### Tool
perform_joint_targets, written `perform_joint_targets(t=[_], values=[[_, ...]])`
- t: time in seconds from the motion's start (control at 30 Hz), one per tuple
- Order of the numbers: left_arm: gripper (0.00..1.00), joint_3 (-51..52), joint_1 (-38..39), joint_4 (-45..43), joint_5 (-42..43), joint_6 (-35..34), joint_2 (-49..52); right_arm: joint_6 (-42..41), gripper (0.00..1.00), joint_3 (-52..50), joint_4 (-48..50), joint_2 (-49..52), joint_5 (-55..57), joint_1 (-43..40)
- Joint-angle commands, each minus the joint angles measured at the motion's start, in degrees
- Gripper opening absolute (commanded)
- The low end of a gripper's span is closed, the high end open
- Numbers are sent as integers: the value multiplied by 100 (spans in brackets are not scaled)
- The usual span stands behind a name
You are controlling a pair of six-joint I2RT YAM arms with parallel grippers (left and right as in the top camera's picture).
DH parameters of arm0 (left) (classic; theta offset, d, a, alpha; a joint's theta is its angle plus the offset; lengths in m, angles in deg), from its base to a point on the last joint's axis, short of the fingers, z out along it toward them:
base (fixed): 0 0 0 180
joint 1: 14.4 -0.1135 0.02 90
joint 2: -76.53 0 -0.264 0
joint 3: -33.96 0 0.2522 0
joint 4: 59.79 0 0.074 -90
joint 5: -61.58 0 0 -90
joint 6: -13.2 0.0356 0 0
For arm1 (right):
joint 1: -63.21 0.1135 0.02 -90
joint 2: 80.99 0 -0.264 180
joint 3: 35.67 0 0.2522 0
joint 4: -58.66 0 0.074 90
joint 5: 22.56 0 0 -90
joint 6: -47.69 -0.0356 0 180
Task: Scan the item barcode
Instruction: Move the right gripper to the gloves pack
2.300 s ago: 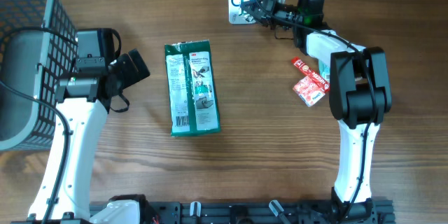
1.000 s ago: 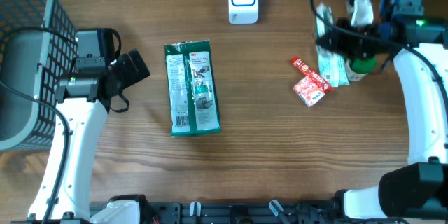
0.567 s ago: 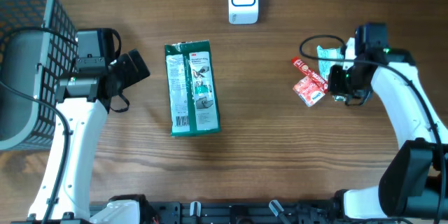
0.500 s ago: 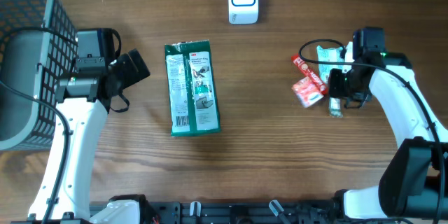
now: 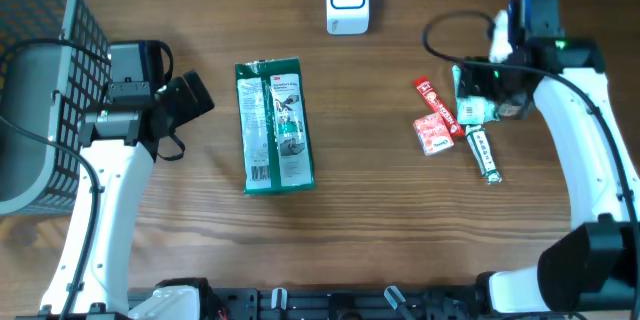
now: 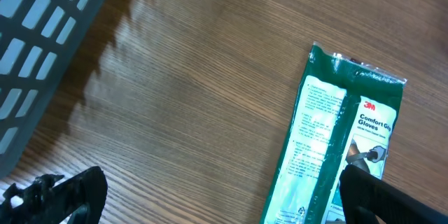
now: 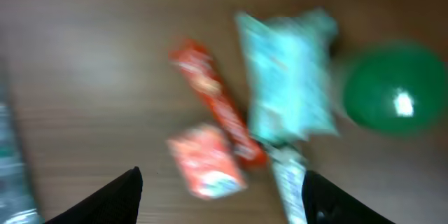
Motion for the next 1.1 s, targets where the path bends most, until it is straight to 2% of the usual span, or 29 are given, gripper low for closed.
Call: perform_joint_targets(t=[0.0,0.13,0.23,0.5,0.77,1.07], values=[[100,-28,-26,-13,-50,66,11,-310,73,96,402,17,-741,938],[100,-28,-26,-13,-50,63,11,-894,73,-50,1373,367,-667,1937],[100,-28,-26,-11,-52,66,11,-1300,72,-70,1923,885,-61,2677],[100,-28,-26,-13,-50,63,11,-1464,73,-68,2872,2468,1239,4037],[100,-28,-26,-13,-50,66,11,-1429,73,-68,2704,2826,1572,4135],[100,-28,-26,-13,-52,66,11,-1552,73,-59,1805,2813,1641,4017]])
